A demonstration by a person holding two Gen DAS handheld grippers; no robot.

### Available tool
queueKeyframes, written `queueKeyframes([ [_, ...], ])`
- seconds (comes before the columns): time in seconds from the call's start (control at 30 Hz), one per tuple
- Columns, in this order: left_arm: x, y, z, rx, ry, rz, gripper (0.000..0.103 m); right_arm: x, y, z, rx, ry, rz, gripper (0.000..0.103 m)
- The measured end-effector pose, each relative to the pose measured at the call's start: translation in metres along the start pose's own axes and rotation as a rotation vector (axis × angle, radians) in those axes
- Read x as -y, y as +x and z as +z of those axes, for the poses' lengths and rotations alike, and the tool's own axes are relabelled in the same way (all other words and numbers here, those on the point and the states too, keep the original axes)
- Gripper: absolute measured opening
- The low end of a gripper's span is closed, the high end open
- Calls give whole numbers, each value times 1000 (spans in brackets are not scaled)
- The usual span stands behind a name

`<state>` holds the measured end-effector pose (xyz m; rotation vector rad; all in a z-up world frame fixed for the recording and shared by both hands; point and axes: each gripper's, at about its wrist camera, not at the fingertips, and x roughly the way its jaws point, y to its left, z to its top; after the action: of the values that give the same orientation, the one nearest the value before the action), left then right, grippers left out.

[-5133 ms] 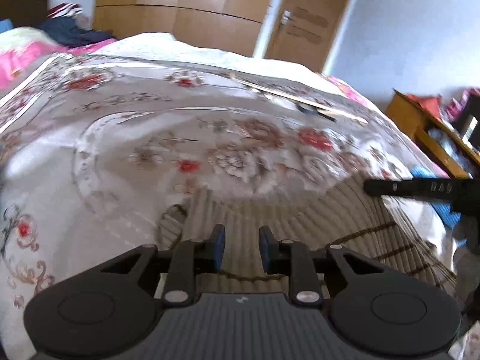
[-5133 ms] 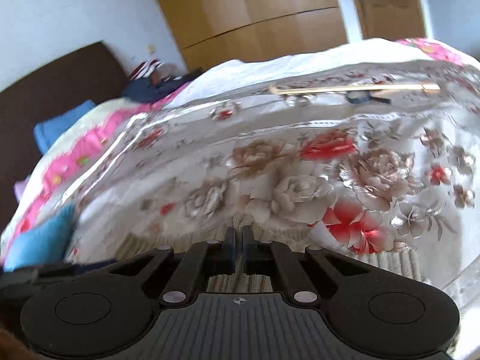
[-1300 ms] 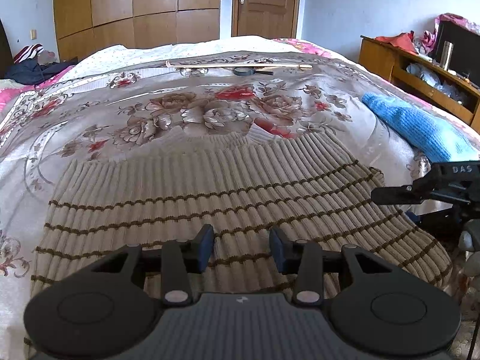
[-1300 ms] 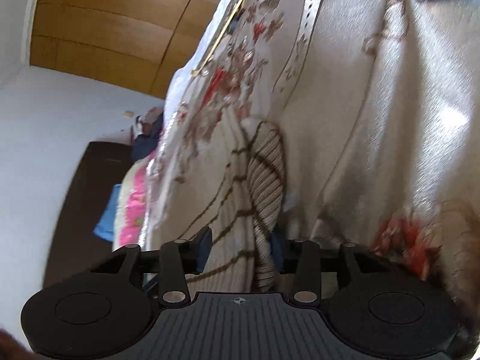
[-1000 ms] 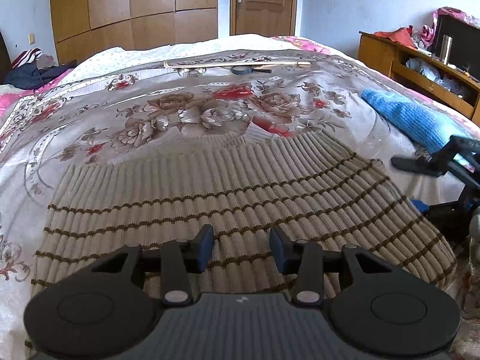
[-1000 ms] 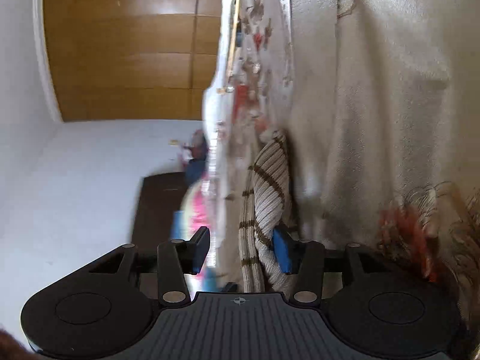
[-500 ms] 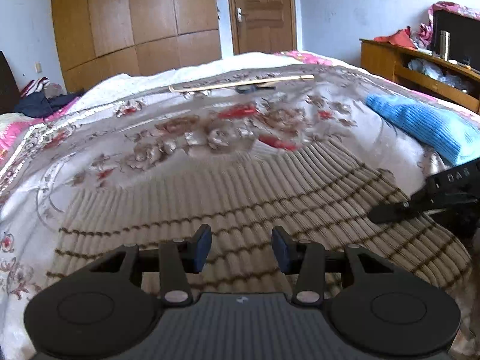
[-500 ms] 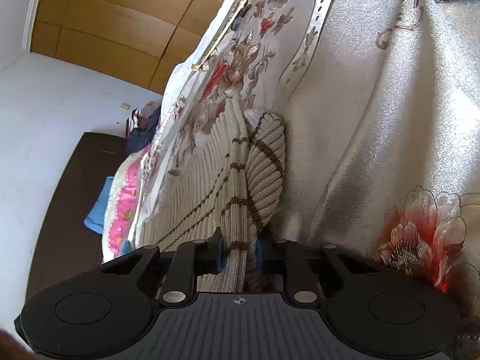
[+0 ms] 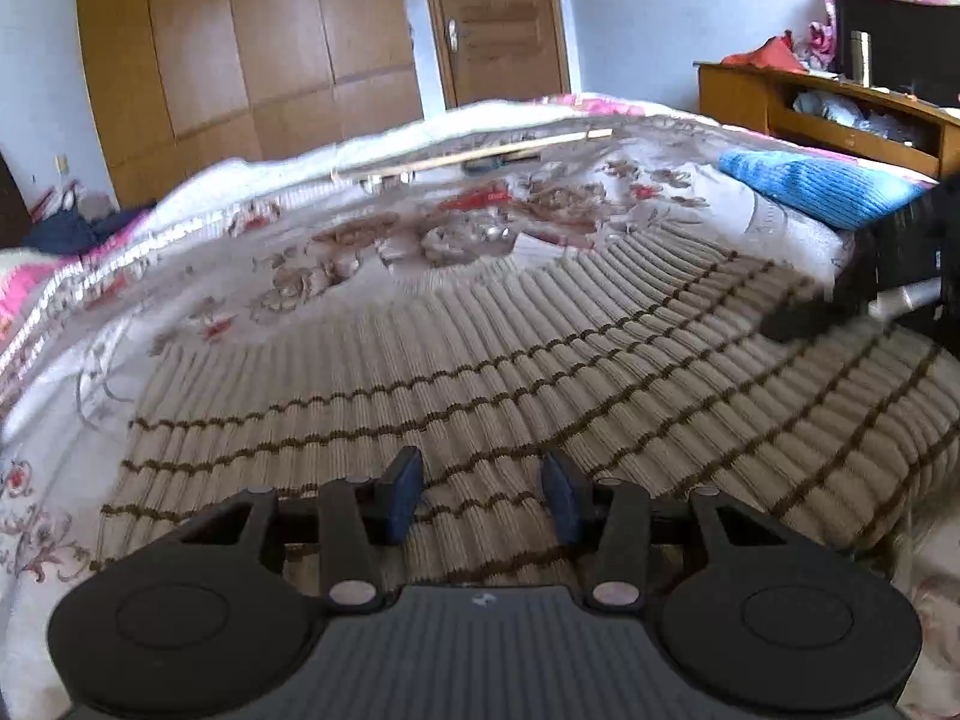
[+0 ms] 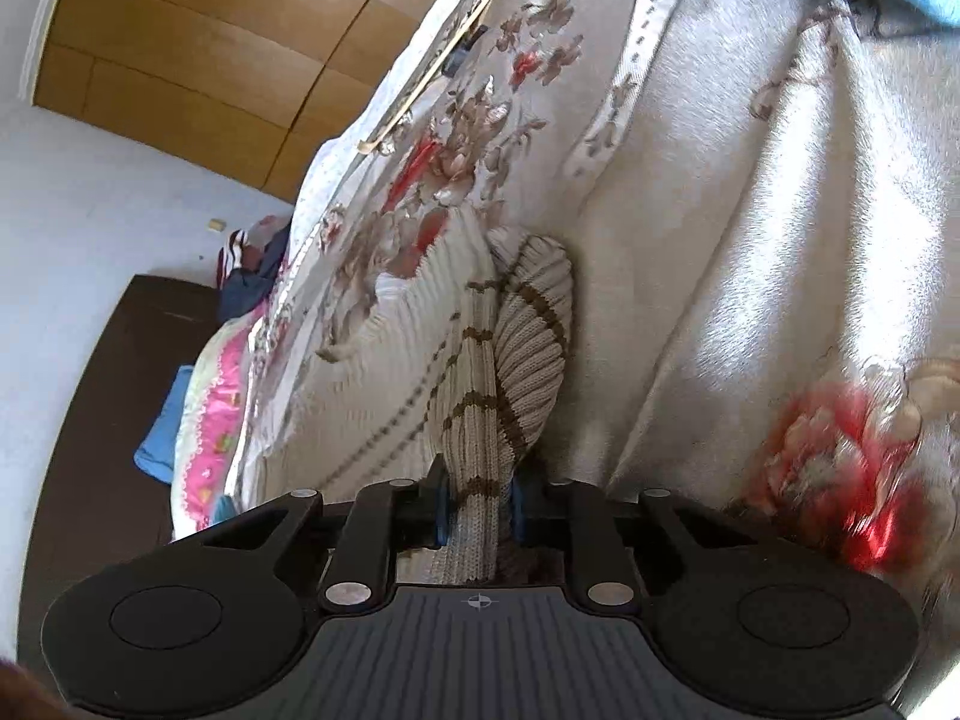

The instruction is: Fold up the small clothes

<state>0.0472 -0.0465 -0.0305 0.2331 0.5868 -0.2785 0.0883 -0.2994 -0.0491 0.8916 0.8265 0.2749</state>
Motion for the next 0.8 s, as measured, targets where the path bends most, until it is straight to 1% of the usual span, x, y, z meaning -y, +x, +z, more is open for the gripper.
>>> queueKeyframes([
  [0.07,-4,-5,3,8,-20,-17,54,-20,-6,0,13,-29,-11,18],
  [0.17,-23,-20,9,8,-96,-55,54,-56,-11,2,22,-89,-29,18],
  [0.23,-32,-27,10,-5,-93,-68,54,-79,-10,1,20,-125,-39,18],
  [0.27,-35,-29,8,-20,-84,-66,54,-92,-9,0,18,-150,-50,18],
  [0.33,-39,-24,0,-78,-65,-77,54,-118,-2,-5,11,-199,-66,17],
  [0.4,-43,-22,-1,-92,-98,-97,54,-143,9,-11,-6,-243,-68,17],
  [0.43,-47,-24,0,-97,-113,-108,54,-157,16,-15,-14,-270,-71,17],
  [0.57,-76,-41,2,-100,-253,-182,54,-210,55,-35,-70,-403,-95,17],
  [0.67,-96,-62,-5,-78,-290,-167,54,-235,88,-54,-119,-491,-135,17],
  [0.73,-108,-71,-14,-72,-316,-151,54,-249,111,-69,-158,-539,-147,17],
  [0.8,-120,-76,-22,-82,-364,-147,54,-259,132,-84,-196,-580,-160,17],
])
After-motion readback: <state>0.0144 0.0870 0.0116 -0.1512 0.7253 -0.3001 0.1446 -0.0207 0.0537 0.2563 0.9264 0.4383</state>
